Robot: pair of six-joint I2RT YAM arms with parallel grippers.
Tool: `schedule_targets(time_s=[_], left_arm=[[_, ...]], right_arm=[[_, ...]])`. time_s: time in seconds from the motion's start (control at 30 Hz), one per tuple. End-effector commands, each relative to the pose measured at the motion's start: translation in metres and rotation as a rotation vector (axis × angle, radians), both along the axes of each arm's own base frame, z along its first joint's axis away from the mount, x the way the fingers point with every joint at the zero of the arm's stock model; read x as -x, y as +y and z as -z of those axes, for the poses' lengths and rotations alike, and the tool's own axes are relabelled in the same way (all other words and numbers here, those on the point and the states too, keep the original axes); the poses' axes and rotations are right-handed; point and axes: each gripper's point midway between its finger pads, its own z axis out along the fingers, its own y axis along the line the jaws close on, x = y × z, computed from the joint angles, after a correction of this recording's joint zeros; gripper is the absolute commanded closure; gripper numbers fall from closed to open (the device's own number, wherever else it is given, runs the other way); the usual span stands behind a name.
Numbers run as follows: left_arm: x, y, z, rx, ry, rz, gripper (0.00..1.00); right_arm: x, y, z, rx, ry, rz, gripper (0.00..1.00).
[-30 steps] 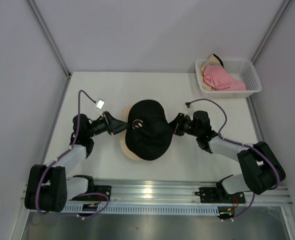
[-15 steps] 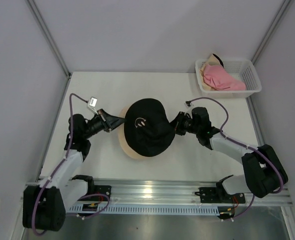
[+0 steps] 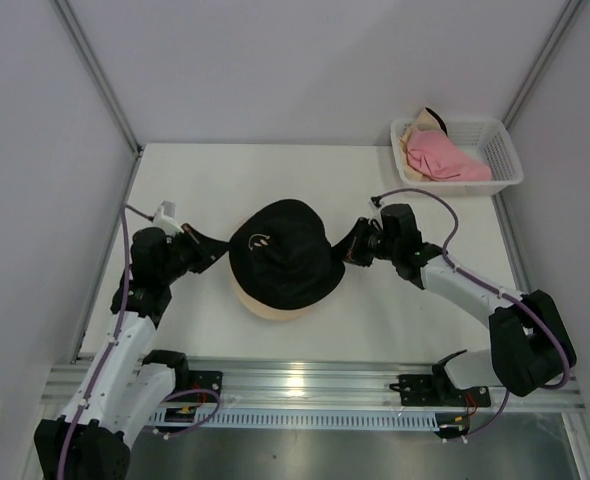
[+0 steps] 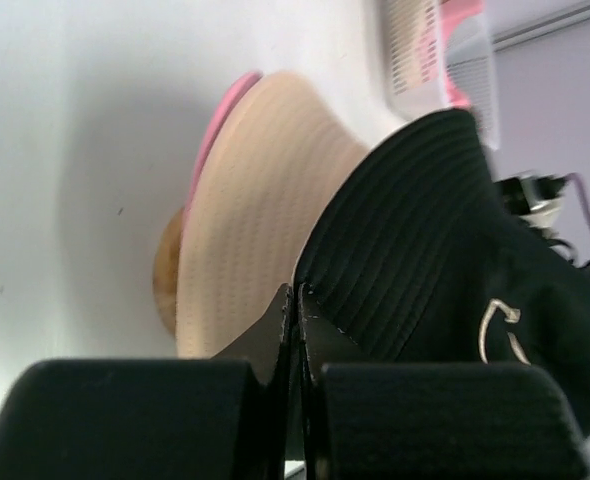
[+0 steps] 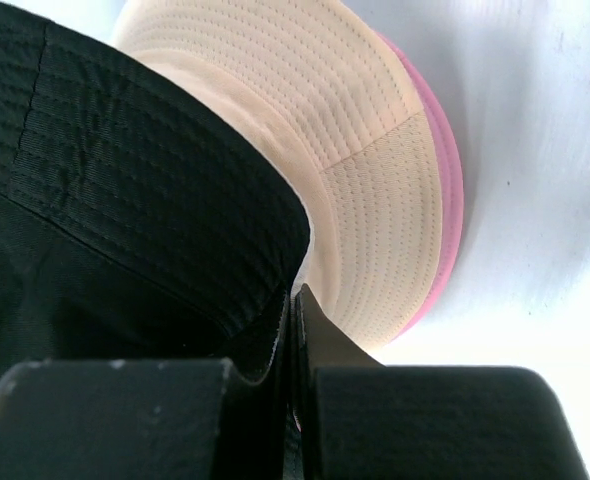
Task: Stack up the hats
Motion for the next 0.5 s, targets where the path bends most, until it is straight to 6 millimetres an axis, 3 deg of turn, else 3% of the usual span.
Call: schedule_targets(time_s=[0.0, 0.1, 0.23, 0.47], left_arm=[[0.004, 0.011, 0.041, -0.040, 0.115, -0.073, 0.99], [0.004, 0.013, 0.066, -0.075, 0.168, -0.084, 0.99], [0.003, 0.013, 0.083, -0.111, 0.199, -0.081, 0.99], [0.006, 0.033, 0.122, -0.214, 0.311, -0.163, 0.99]], right_arm=[[-0.006, 0.000, 0.009, -0.001, -0.014, 0.019, 1.00], [-0.012, 0.004, 0.025, -0.011, -0.027, 0.017, 1.00], [-0.009, 0.012, 0.046, -0.064, -0.057, -0.031, 1.00], [-0.010, 0.019, 0.075, -0.023, -0.011, -0.077, 1.00]])
